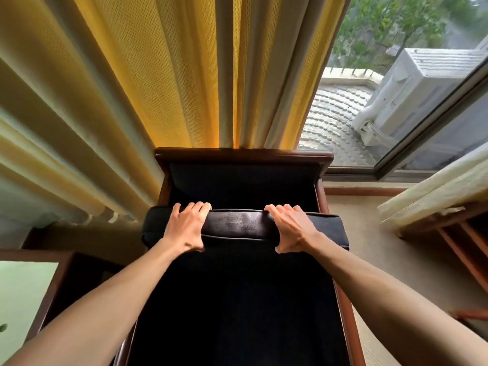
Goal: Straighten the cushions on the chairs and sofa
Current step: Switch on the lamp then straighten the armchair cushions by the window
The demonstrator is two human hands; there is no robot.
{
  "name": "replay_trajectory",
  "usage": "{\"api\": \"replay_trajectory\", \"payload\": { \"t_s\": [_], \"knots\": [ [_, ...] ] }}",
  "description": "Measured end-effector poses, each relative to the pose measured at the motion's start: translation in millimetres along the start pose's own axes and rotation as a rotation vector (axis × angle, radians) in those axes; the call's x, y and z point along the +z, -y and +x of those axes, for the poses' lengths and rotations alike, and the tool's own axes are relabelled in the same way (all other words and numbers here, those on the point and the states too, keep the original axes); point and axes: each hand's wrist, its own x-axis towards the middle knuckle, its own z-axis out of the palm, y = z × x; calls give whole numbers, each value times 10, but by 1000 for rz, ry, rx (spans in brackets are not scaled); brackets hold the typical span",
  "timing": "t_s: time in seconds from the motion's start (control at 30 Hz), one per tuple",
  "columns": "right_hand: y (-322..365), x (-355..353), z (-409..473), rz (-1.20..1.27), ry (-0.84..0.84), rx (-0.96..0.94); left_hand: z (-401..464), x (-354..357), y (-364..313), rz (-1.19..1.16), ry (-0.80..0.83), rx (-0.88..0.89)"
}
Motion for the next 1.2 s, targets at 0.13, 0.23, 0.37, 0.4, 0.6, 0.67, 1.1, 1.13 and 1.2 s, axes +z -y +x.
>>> {"api": "replay_trajectory", "payload": {
  "t_s": [0.13, 0.23, 0.37, 0.4, 0.6, 0.67, 1.1, 1.13, 1.2],
  "knots": [
    [-161, -227, 247, -38, -71, -20, 250, -203, 149, -37, -42, 15],
    [-241, -331, 411, -69, -109, -7, 439, -297, 219, -28, -58, 4],
    [-295, -300, 532, -61, -128, 48, 627, -289, 177, -12, -84, -34],
    [-313, -276, 554, -55, -125, 58, 658, -255, 165, -13, -90, -39],
    [-287, 89, 538, -34, -134, 56, 696, 37, 144, 2, -32, -59],
    [-296, 177, 534, -35, -190, 55, 715, 89, 193, -11, -9, -86],
    [-513, 340, 606, -18, -203, 150, 946, 229, 193, -3, -4, -120],
    [-550, 328, 648, -25, -182, 149, 990, 215, 192, -15, 0, -126],
    [-607, 317, 735, -41, -159, 155, 1081, 201, 213, -31, 8, -133]
  ]
}}
